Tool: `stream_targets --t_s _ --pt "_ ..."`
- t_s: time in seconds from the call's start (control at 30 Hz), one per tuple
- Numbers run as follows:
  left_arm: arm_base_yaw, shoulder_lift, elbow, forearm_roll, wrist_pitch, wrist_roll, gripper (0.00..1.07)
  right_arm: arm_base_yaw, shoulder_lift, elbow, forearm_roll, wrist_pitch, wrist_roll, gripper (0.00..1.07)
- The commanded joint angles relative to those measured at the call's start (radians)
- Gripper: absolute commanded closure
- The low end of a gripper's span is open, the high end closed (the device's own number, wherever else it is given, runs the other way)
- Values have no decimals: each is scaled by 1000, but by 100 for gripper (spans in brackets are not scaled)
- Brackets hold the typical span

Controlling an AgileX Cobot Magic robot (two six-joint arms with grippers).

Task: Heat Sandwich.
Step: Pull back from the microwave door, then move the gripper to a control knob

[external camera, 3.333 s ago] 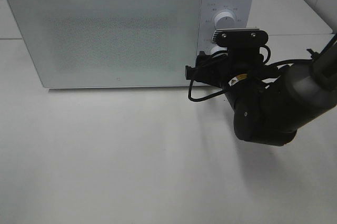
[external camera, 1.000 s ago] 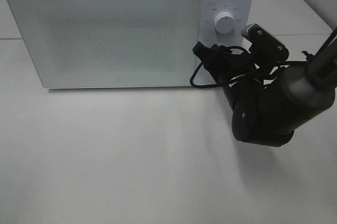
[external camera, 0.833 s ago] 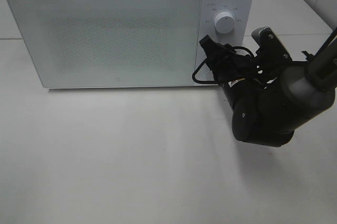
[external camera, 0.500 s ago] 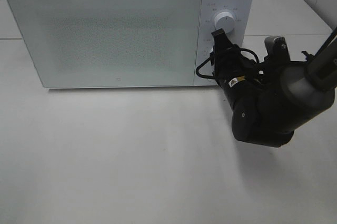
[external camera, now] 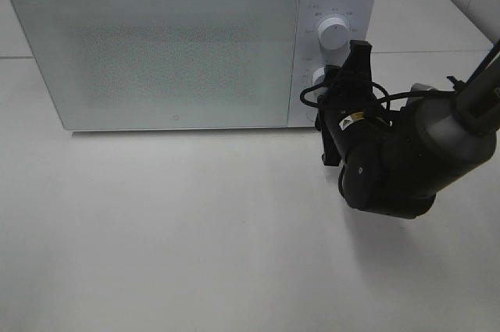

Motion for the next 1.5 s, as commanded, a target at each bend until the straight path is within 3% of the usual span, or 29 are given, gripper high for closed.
stream_targets --t_s 0.03,0.93,1.2,1.4,1.5 --pt "3 -27 4 -7 -16 0 5 -2 -4 -10 -2 -77 112 92" --pt "3 -27 4 -7 -16 0 5 -2 -4 -10 -37 -73 88 84" --pt "3 -27 4 -7 -16 0 5 -2 -4 -10 -32 -74 70 62" --pt "3 -27 4 -7 -16 0 5 -2 -4 -10 -27 -76 61 33" --pt "3 -27 4 -7 -16 0 5 -2 -4 -10 -30 -76 60 28"
